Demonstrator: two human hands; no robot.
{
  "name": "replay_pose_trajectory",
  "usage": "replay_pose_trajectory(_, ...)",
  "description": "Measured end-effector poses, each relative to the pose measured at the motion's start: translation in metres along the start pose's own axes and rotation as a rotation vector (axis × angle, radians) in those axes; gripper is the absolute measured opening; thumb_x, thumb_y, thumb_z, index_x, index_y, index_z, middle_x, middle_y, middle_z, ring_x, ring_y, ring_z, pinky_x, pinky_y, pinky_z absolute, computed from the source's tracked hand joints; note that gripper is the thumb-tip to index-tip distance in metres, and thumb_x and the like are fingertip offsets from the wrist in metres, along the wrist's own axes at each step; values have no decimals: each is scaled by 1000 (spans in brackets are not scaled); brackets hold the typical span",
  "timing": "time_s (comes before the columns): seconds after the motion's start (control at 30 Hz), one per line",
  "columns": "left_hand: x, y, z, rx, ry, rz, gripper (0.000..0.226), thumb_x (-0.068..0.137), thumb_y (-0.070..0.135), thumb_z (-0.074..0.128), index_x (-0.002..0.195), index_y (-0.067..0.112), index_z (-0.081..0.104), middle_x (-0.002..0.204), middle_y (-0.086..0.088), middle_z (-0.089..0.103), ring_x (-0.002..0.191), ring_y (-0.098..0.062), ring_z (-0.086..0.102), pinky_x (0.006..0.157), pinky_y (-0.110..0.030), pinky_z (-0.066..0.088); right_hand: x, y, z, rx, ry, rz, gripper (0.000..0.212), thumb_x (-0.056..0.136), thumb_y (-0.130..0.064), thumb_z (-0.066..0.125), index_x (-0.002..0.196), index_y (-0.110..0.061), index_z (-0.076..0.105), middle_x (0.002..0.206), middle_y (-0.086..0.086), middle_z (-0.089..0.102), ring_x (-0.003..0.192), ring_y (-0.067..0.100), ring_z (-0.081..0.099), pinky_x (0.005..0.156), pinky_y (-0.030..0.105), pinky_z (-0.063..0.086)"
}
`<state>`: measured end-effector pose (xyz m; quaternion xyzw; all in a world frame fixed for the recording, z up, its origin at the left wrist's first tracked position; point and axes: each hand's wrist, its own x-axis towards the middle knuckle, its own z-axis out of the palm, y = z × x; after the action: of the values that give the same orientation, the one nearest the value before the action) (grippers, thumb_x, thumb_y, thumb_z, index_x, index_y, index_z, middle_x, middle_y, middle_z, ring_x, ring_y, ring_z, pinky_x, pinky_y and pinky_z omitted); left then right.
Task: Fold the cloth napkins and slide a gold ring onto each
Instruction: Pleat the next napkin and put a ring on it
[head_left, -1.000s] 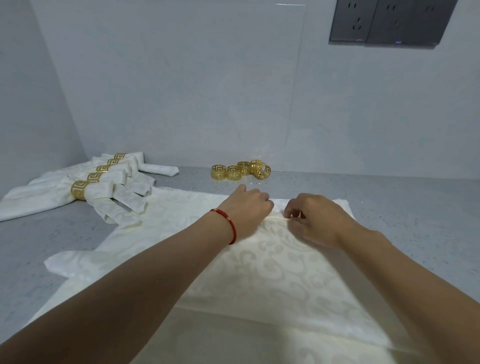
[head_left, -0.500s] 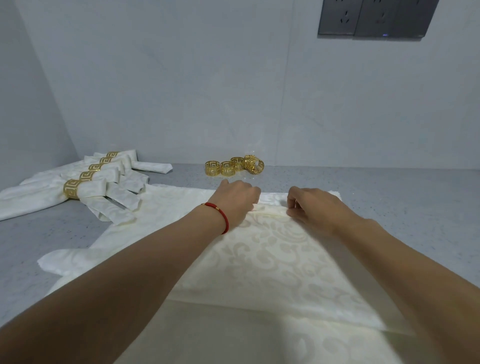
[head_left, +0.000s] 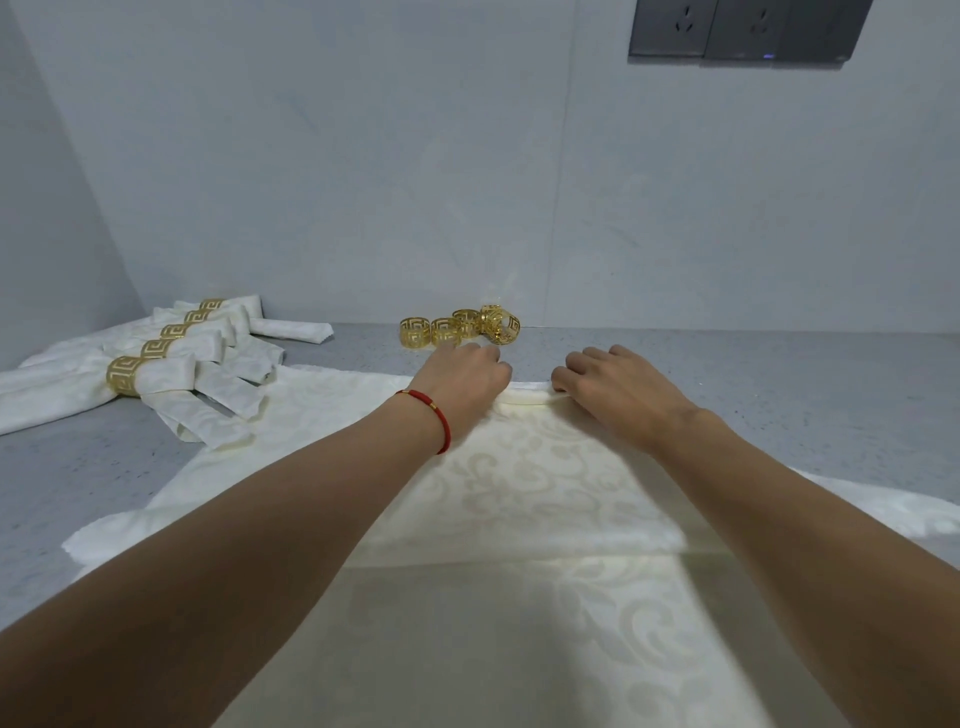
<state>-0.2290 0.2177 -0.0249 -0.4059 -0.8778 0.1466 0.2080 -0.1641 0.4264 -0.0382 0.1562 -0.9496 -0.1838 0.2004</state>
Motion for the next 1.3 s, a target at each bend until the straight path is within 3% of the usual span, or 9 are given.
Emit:
replay_pose_trajectory(0.3,-11,13,-4,-29,-25,63,33,86,-4,57,70,17,37,73,2,32,59,-15,32,64,-33,32,-1,3,0,201,-87,181,26,90,-13,61,110,-29,65,102,-7,57,97,19,58,82,34,29)
replay_pose_trajectory(0.4,-17,10,4,-250,-13,-63,20,91,-1,50,81,17,51,82,-1,50,71,-22,51,67,-34,42,-6,6,-6,348,-125,277,21,93,-22,57,107,-34,67,107,-13,57,96,11,58,96,39,22)
replay_pose_trajectory(0.57,-27,13,17,-823,196,-514,36,95,9,51,127,19,66,90,-5,70,92,-24,63,88,-39,53,-16,-1,2,616,-1,461,24,104,-27,51,95,-21,72,98,-1,68,97,22,60,88,40,29)
replay_pose_trajectory(0.63,-30,15,19,-886,214,-561,37,93,8,59,129,15,66,97,-5,70,96,-22,62,92,-37,51,-17,-7,10,598,6,491,23,103,-28,54,97,-18,74,100,6,65,101,23,58,85,37,26)
replay_pose_trajectory(0.73,-32,16,21,-680,182,-464,16,96,13,59,104,9,72,114,-9,60,111,-28,51,93,-36,44,-18,-12,16,546,50,493,17,100,-31,60,105,-29,76,108,-4,60,109,19,52,89,37,22)
replay_pose_trajectory(0.83,-33,14,20,-435,121,-406,30,97,13,54,68,18,58,84,0,58,99,-26,48,77,-34,37,-19,-13,14,453,107,423,9,97,-27,63,99,-25,72,102,-7,61,105,21,52,87,37,23)
replay_pose_trajectory(0.93,-36,15,17,-331,147,-360,11,96,14,57,88,20,59,86,5,59,95,-23,48,82,-37,37,-23,-14,7,366,123,342,8,95,-16,60,97,-22,64,94,-8,61,99,21,52,90,38,25)
replay_pose_trajectory(1.13,-41,25,-3,-142,82,-242,35,78,-4,60,94,24,47,88,7,53,89,-20,46,90,-44,37,-32,-18,-16,232,-34,215,21,89,-10,59,100,-28,58,98,-8,56,100,19,50,91,37,30)
replay_pose_trajectory(1.3,-54,28,-8,-354,15,-354,26,88,2,51,99,23,62,95,5,63,95,-21,58,92,-41,37,-48,-22,-19,500,-36,377,23,96,-21,52,110,-33,64,104,-13,60,103,15,57,98,42,38)
